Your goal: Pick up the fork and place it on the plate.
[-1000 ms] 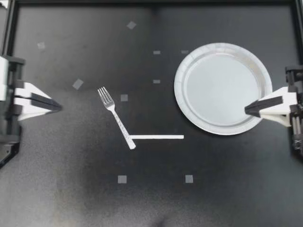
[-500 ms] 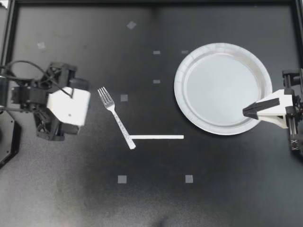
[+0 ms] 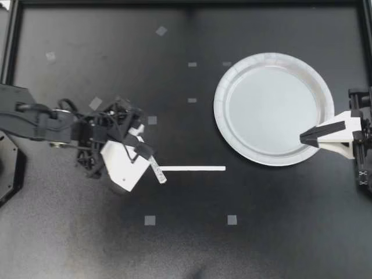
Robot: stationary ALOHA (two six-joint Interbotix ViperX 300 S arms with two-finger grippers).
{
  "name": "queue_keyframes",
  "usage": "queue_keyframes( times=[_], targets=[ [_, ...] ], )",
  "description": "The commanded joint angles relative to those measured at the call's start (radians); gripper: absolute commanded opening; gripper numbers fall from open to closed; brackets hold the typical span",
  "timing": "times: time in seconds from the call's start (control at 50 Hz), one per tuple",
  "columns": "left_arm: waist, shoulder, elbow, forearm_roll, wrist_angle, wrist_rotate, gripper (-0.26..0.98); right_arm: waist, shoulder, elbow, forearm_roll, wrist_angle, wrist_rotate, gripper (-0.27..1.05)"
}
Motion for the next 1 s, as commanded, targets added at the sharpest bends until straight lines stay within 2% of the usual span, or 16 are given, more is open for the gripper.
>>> queue_keyframes(
  times=[0.0, 0.2, 0.44, 0.68, 0.98],
  targets=[
    [0.002, 0.015, -0.028, 0.002, -0.017, 0.017, 0.62, -0.005, 0.002, -0.008, 0.003, -0.012, 0.009, -0.11],
    [0.018, 0.060, -0.020, 0.000, -0.046, 0.046, 0.62, -0.005, 0.002, -0.006, 0.003, -0.021, 0.040, -0.11],
    [0.072, 0.078, -0.017, 0.000, -0.095, 0.066, 0.61, -0.005, 0.002, 0.002, 0.003, -0.025, 0.063, -0.11],
    [0.075, 0.123, -0.021, -0.009, -0.110, 0.067, 0.53, -0.005, 0.000, 0.008, 0.003, -0.029, 0.075, -0.11],
    [0.078, 0.140, -0.020, -0.015, -0.127, 0.069, 0.52, -0.005, 0.000, 0.018, 0.003, -0.058, 0.075, -0.11]
  ],
)
